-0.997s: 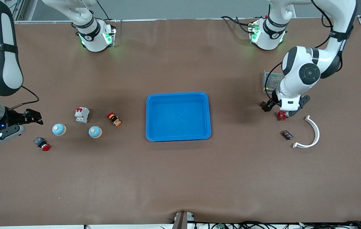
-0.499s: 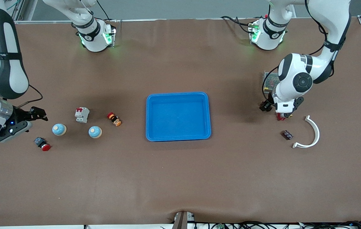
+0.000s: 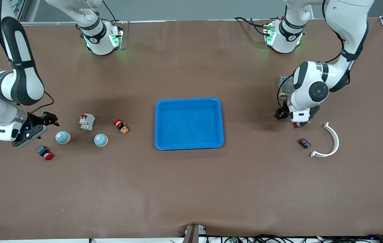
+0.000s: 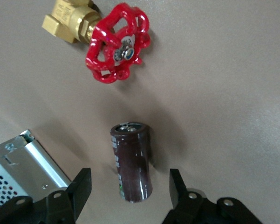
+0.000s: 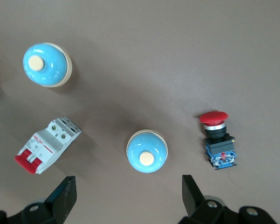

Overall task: Place electrolytic capacitor and blue bell in tray
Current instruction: 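Grasp the brown capacitor with the left gripper while the right gripper descends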

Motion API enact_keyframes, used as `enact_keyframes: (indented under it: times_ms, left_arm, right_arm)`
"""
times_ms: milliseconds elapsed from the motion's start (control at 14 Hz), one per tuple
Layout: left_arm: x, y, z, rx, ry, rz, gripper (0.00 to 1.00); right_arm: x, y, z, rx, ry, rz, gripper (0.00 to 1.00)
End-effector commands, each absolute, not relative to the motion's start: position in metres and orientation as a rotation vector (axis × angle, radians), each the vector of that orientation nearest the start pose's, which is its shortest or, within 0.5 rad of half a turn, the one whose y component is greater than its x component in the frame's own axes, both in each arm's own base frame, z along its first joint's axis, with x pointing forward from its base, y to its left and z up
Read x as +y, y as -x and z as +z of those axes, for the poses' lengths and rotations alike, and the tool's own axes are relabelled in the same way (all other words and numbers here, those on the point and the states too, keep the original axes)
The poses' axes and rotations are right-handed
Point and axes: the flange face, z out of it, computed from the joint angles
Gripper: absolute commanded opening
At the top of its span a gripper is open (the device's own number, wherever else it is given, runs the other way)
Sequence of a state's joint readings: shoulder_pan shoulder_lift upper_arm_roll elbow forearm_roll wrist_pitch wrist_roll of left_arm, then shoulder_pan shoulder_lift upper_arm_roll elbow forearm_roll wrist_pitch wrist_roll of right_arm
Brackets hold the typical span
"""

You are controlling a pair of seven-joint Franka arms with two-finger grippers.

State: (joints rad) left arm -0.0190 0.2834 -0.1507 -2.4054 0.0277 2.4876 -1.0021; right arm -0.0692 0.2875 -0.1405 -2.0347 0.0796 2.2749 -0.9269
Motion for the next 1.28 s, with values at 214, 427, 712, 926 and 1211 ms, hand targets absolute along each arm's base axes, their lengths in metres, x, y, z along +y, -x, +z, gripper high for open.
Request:
enact_keyframes:
  times_ms: [214,427,712,926,1211]
  left_arm:
    - [-0.084,-0.471,0.176,-1.216,2.797,0.253,0.38]
    - [-0.085,-0.478,0.183,-1.204,2.814,0.226,0.00]
    - [-0.096,-0.493,0.209,-1.190,2.853,0.155,0.00]
    - [-0.110,-0.524,0.245,-1.166,2.833,0.196,0.00]
    - [-0.136,-0.554,0.296,-1.126,2.818,0.227,0.00]
  right_arm:
    - [-0.138,-0.573,0.257,-1.180,2.853,0.068,1.00]
    - [-0.147,-0.571,0.242,-1.244,2.832,0.064,1.00]
    - [-0.152,-0.562,0.227,-1.242,2.828,0.077,1.00]
    - [-0.147,-0.559,0.221,-1.258,2.840,0.050,1.00]
    - [-0.135,-0.565,0.214,-1.270,2.849,0.026,1.00]
